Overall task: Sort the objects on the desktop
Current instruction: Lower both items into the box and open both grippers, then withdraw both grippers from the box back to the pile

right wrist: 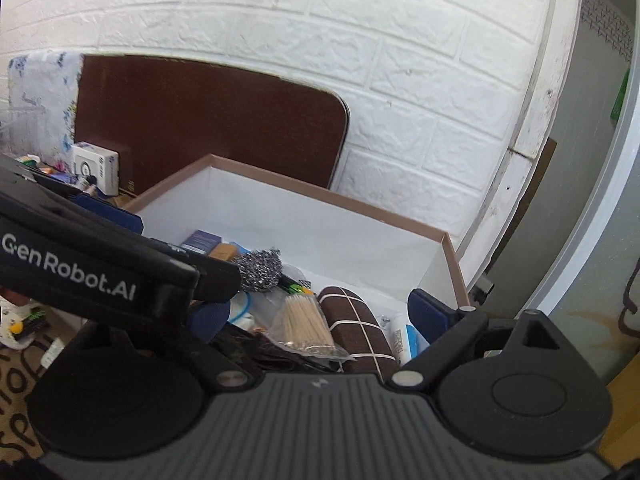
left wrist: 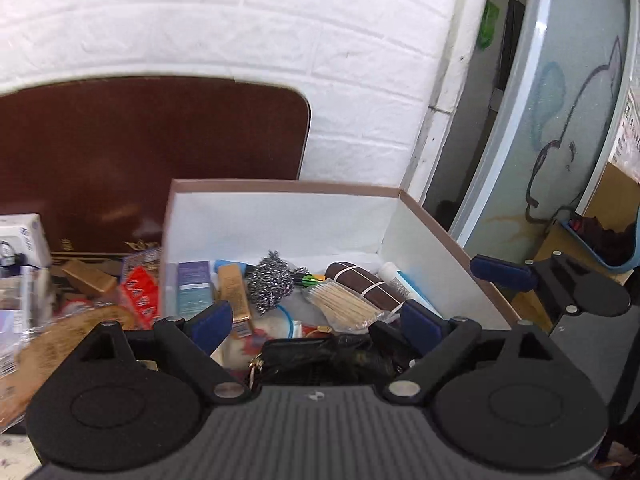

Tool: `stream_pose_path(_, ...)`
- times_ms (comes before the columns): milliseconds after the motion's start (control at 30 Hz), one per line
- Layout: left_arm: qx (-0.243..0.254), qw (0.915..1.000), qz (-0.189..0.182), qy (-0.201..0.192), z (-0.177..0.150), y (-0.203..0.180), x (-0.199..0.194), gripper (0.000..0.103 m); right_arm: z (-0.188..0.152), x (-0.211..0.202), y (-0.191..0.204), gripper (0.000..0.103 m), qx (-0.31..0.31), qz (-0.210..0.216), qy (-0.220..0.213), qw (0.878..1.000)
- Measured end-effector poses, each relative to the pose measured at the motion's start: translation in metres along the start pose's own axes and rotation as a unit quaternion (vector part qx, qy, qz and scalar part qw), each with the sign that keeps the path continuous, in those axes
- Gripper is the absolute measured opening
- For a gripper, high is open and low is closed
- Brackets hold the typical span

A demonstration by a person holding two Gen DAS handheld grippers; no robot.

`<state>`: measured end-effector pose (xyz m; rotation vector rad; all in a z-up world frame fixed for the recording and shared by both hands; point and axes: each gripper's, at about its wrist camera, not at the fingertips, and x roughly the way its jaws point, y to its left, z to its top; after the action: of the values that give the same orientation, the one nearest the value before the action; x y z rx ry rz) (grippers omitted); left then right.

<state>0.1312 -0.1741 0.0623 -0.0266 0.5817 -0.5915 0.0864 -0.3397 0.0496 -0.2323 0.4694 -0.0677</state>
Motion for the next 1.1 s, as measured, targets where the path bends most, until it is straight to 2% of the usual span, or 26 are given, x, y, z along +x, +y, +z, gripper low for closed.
stream_pose_path(200, -0.007, 0.9997, 0.019, -0.010, -0.019, -0.003, -0.043, 0.094, -0.010, -0.042, 0.022, 0.093, 0.014, 0.005, -0.027, 1.000)
stream_pose_path(333, 0.001, 0.9989, 0.038, -0.028, -0.046, 0.000, -0.077, 0.095, -0.024, -0.064, 0.042, 0.094, 0.033, 0.025, -0.030, 0.999)
stream_pose_path(433, -0.012, 0.9981, 0.048, -0.037, -0.072, 0.011, -0.100, 0.095, -0.036, -0.076, 0.065, 0.094, 0.035, 0.048, -0.030, 0.998)
stream_pose_path(633, -0.077, 0.9941, 0.070, -0.031, -0.117, 0.048, -0.134, 0.095, -0.055, -0.091, 0.124, 0.094, 0.002, 0.087, -0.023, 0.996)
stream_pose_path(767, -0.087, 0.9917, 0.092, -0.026, -0.138, 0.069, -0.148, 0.095, -0.062, -0.094, 0.163, 0.094, -0.036, 0.110, -0.023, 0.993)
stream_pose_path(933, -0.133, 0.9844, 0.114, -0.011, -0.160, 0.102, -0.158, 0.095, -0.066, -0.093, 0.200, 0.094, -0.066, 0.151, -0.015, 0.986)
stream_pose_path(1100, -0.176, 0.9714, 0.159, -0.016, -0.170, 0.140, -0.164, 0.094, -0.067, -0.081, 0.224, 0.092, -0.057, 0.203, 0.004, 0.977)
